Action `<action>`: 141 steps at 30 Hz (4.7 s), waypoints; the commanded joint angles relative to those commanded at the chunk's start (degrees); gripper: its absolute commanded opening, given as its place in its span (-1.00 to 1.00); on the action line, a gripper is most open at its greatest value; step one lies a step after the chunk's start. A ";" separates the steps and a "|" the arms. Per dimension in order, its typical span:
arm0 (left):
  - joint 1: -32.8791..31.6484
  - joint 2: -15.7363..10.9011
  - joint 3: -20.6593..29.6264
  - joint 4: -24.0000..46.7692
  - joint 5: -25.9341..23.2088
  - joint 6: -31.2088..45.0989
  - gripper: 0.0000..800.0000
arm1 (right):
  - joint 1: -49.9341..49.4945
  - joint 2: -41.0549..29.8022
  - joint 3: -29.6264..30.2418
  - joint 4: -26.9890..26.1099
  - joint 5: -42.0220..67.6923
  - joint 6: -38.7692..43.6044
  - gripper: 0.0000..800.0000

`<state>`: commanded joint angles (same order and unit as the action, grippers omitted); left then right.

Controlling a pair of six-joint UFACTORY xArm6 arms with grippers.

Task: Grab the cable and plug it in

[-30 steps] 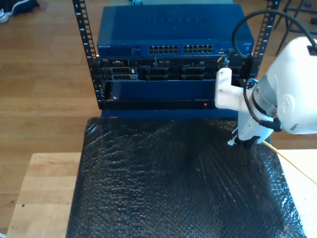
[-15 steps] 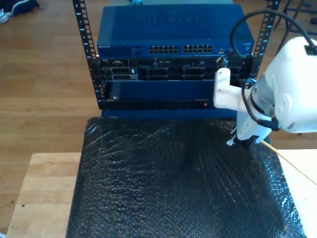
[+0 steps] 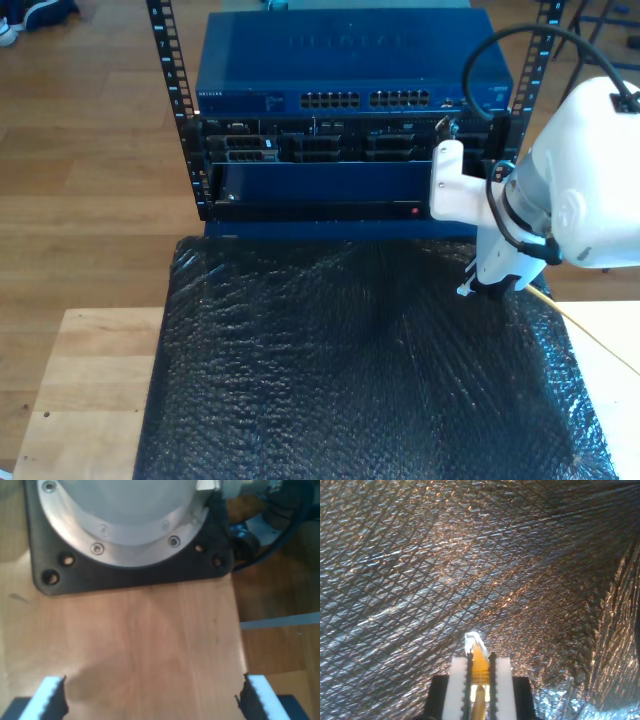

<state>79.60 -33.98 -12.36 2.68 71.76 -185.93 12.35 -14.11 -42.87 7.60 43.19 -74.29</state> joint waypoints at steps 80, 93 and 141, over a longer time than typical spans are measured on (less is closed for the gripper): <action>4.13 4.48 7.30 -5.01 -13.10 10.02 1.00 | 2.99 6.33 2.29 -6.86 -47.82 0.26 -1.00; 4.13 4.48 7.30 -5.01 -13.10 10.02 1.00 | 2.46 5.54 6.77 -7.21 -55.47 -0.26 -1.00; 4.13 4.48 7.30 -5.01 -13.10 10.02 1.00 | 1.76 11.96 2.02 -12.48 -73.67 -3.96 -1.00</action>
<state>83.74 -29.49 -5.07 -2.33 58.66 -175.91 14.11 -2.15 -40.85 -4.88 -30.48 -78.24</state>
